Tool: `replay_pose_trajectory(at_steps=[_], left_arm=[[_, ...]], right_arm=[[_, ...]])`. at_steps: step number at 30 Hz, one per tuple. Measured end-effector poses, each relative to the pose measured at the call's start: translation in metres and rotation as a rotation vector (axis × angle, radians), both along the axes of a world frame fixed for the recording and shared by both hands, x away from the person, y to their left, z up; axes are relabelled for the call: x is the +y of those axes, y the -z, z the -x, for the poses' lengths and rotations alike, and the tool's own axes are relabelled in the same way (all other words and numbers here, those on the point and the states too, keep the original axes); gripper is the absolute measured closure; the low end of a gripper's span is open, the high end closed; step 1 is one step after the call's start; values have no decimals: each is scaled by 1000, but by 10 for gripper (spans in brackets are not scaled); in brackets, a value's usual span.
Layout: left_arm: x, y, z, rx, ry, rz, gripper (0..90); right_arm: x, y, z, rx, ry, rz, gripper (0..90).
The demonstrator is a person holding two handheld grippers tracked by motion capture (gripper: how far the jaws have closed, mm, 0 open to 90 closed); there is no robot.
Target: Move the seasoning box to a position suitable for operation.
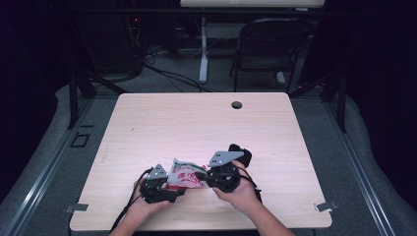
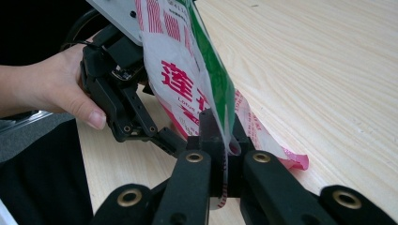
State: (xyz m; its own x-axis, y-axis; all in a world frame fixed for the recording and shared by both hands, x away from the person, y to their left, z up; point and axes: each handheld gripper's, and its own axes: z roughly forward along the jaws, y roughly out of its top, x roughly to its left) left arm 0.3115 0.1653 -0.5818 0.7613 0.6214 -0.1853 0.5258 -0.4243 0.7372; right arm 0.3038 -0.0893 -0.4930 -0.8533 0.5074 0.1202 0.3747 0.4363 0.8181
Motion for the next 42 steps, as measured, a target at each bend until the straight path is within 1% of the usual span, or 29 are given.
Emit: replay_pose_trajectory(at_steps=[1,5,6,9,11,12,13,14,15,17,22,24,25,29,31,32,33,35,36,39,40,41,42], left_arm=[[-1,0,1,-7,-11,3,297],[-1,0,1,-2,-5,16,295],[-1,1,1,-2,-5,15,295],[-2,1,1,4,-1,11,295],[-1,1,1,3,-1,17,295],[-1,0,0,12,9,29,295],[-1,0,0,-5,0,25,295],[-1,0,0,4,10,36,295],[-1,-1,0,5,12,39,294],[-1,-1,0,3,13,43,293],[-2,2,-1,0,-1,24,287],[-3,2,-2,10,-1,25,281],[-2,3,-3,14,10,30,278],[-3,4,-3,16,9,32,272],[-3,5,-4,13,12,21,267],[-5,6,-3,8,-4,15,258],[-5,7,-4,4,7,10,245],[-7,7,-3,-7,1,-6,240],[-7,7,-3,-6,7,-6,241],[-7,7,-3,-12,2,-9,262],[-7,7,-2,-22,0,-19,291],[-8,7,-1,-37,-17,-32,312],[-7,6,-1,-35,-6,-34,329]], right_arm=[[-1,-1,0,-4,-2,7,900],[0,-4,2,-9,-7,-17,900],[0,-5,2,-11,-18,-6,900],[1,-5,3,-18,-28,1,900],[1,-5,4,-19,-30,-1,900],[1,-6,4,-20,-29,-3,900],[1,-6,4,-19,-30,-11,900],[1,-7,4,-23,-27,-16,900],[0,-8,4,-25,-29,-12,900],[1,-9,4,-30,-31,-21,900],[4,-7,3,-20,-36,-24,900],[5,-6,3,-16,-36,-28,900],[5,-6,3,-12,-36,-32,900],[4,-6,2,4,-36,-42,900],[4,-6,1,10,-34,-50,900],[4,-5,1,17,-35,-54,900],[5,-5,1,19,-35,-53,900],[5,-3,1,25,-33,-62,900],[5,-3,1,28,-34,-64,900],[5,-3,1,28,-34,-63,900],[5,-3,1,30,-33,-64,900],[5,-3,1,29,-32,-65,900],[5,-3,1,29,-31,-63,900]])
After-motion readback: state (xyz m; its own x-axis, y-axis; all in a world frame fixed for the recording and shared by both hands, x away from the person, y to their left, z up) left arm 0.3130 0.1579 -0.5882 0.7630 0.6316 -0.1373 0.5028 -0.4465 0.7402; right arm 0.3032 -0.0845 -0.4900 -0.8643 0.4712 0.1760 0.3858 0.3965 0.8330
